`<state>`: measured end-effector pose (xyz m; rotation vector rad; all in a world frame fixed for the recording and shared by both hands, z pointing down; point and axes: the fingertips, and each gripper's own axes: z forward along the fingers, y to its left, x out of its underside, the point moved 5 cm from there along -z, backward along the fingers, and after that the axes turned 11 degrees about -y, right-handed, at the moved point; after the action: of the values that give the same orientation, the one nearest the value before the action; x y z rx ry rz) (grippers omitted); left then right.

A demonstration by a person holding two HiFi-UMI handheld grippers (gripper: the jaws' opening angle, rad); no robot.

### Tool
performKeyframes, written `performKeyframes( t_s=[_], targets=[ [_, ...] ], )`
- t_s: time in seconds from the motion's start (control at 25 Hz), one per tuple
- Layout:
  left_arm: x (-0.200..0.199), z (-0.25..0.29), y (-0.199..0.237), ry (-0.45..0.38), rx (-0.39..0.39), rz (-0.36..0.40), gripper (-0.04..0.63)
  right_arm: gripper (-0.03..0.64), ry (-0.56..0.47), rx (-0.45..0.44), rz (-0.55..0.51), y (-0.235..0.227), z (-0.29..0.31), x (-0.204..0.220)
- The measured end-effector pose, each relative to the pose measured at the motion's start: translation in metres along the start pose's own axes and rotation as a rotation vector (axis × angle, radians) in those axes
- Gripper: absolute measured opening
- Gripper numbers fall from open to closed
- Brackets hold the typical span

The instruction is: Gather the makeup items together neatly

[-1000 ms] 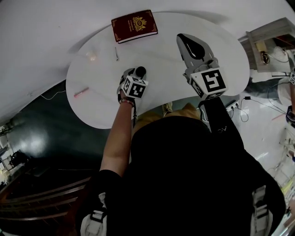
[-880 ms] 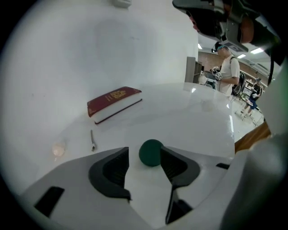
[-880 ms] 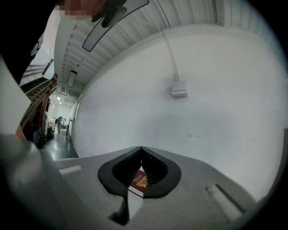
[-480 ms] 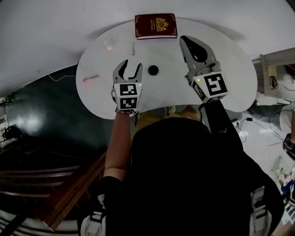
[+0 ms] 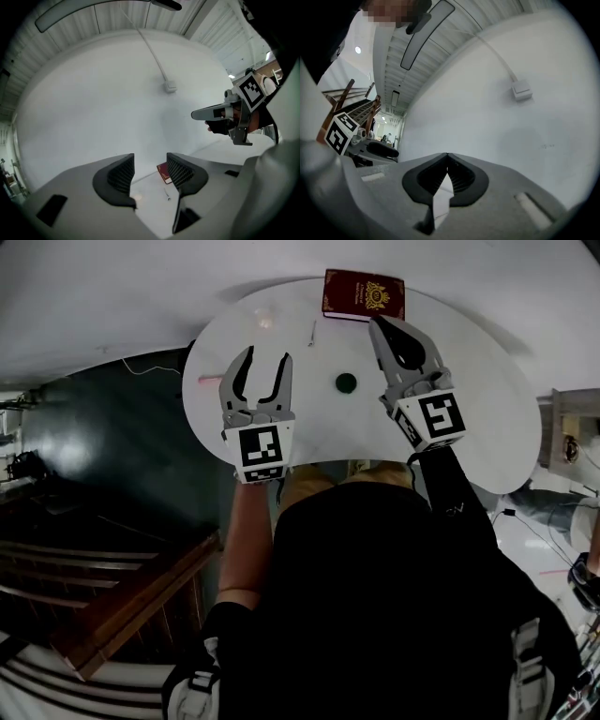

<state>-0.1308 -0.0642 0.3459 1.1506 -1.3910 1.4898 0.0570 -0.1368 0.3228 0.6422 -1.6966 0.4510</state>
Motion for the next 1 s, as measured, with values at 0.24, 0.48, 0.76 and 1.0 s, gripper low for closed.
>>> performKeyframes(
  t_s=[0.24, 0.48, 0.76, 1.0],
  targets=[
    [0.010, -0.003, 0.025, -0.003, 0.009, -0.009, 0.216, 0.005, 0.015, -0.002, -0.003, 0.019, 0.019, 0.004],
    [0.027, -0.007, 0.064, -0.004, 0.042, -0.031, 0.216, 0.005, -0.013, 0.013, -0.003, 0.051, 0.053, 0.008],
    [0.039, -0.016, 0.116, -0.004, 0.111, -0.027, 0.216, 0.005, 0.027, 0.042, 0.000, 0.098, 0.095, 0.016],
    [0.053, -0.026, 0.152, -0.009, 0.156, -0.008, 0.209, 0.005, 0.016, 0.061, -0.005, 0.137, 0.117, 0.024]
  ],
)
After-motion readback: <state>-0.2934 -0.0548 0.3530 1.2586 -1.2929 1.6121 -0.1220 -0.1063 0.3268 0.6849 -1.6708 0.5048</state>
